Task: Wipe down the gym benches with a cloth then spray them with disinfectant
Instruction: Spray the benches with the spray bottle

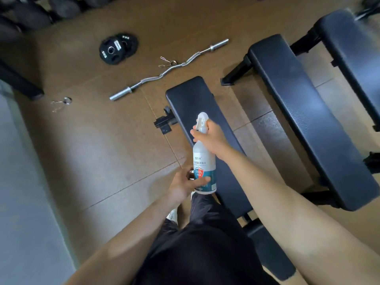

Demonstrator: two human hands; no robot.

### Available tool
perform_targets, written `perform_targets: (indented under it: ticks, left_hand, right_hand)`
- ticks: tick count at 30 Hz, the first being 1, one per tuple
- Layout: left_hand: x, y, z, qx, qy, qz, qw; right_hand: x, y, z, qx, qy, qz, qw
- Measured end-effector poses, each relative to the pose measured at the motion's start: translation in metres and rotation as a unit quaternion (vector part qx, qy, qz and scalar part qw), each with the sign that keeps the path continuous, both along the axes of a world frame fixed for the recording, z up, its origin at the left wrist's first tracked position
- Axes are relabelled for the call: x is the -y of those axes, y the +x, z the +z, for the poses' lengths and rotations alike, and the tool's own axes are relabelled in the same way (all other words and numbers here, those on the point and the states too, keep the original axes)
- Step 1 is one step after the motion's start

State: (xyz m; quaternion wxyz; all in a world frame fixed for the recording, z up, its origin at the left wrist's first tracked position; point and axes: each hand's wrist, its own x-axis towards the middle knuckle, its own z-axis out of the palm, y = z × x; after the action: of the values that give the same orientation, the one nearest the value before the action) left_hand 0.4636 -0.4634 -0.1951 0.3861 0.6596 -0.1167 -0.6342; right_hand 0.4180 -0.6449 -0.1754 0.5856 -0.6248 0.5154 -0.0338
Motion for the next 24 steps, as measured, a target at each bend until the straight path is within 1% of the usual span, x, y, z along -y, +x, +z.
perform_targets:
  ticks: [3, 7, 12, 18, 22, 24]
  left_hand:
    - [0.031, 0.007, 0.004, 0.021, 0.015, 0.012, 1.000]
    - [0.058, 0.025, 0.008, 0.028, 0.006, 0.005, 1.000]
    - [0.080, 0.031, 0.014, 0.035, 0.014, 0.019, 0.999]
    - [0.074, 0.035, 0.010, 0.008, 0.017, 0.027, 0.999]
    - [0.062, 0.039, 0.011, 0.040, 0.018, 0.047, 0.998]
    - [0.053, 0.044, 0.012, 0.060, 0.003, 0.020, 0.998]
  right_hand:
    - [0.026, 0.016, -0.004, -0.004, -0.018, -0.022, 1.000]
    - [0.054, 0.034, -0.008, -0.009, -0.014, -0.022, 1.000]
    - [0.078, 0.046, -0.011, -0.023, 0.002, -0.025, 0.999]
    - [0.074, 0.050, -0.008, -0.015, 0.017, -0.007, 1.000]
    - [0.061, 0.052, 0.000, -0.008, 0.022, -0.051, 0.998]
    - [0.051, 0.053, 0.004, -0.002, 0.028, -0.066, 0.997]
